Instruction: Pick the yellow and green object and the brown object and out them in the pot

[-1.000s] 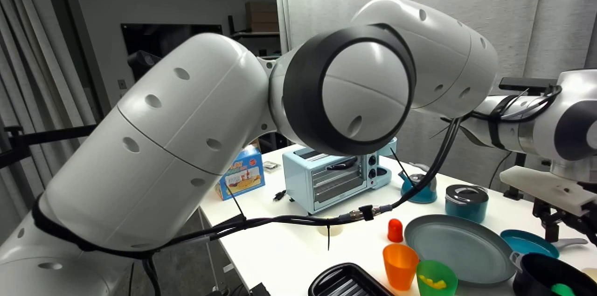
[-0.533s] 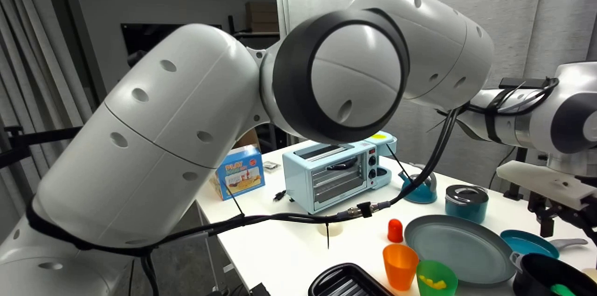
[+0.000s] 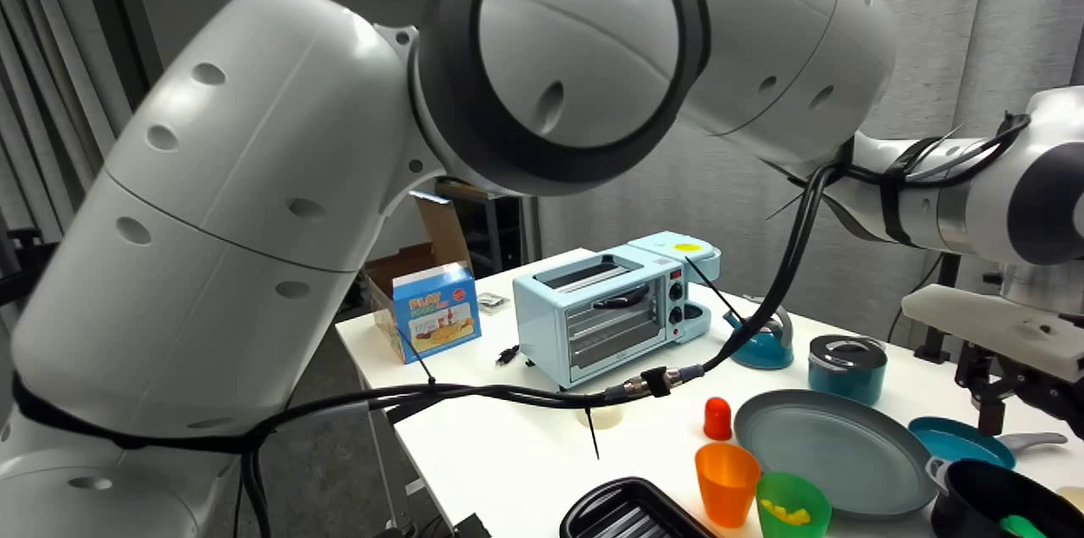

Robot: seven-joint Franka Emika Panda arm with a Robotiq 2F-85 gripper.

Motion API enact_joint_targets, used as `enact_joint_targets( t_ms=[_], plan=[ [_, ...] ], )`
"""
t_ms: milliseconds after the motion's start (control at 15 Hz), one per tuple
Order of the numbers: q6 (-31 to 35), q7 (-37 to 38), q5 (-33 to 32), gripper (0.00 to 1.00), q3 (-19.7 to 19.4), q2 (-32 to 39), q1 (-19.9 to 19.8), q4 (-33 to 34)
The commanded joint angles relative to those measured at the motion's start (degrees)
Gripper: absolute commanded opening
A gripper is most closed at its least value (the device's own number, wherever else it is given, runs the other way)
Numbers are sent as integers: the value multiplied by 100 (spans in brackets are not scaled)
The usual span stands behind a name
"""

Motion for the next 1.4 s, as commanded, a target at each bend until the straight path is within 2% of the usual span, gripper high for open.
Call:
enact_joint_targets(
  t_ms=[0, 533, 1000, 1333],
  plan=[
    [212, -295, -110, 100, 17, -754, -66, -1140],
    [551, -834, -257, 100, -96, -1609, -161, -2616],
    [774, -1474, -612, 100, -149, -2131, -246, -3586],
    [978, -1977, -814, 100, -139, -2266, -272, -4027]
  ],
)
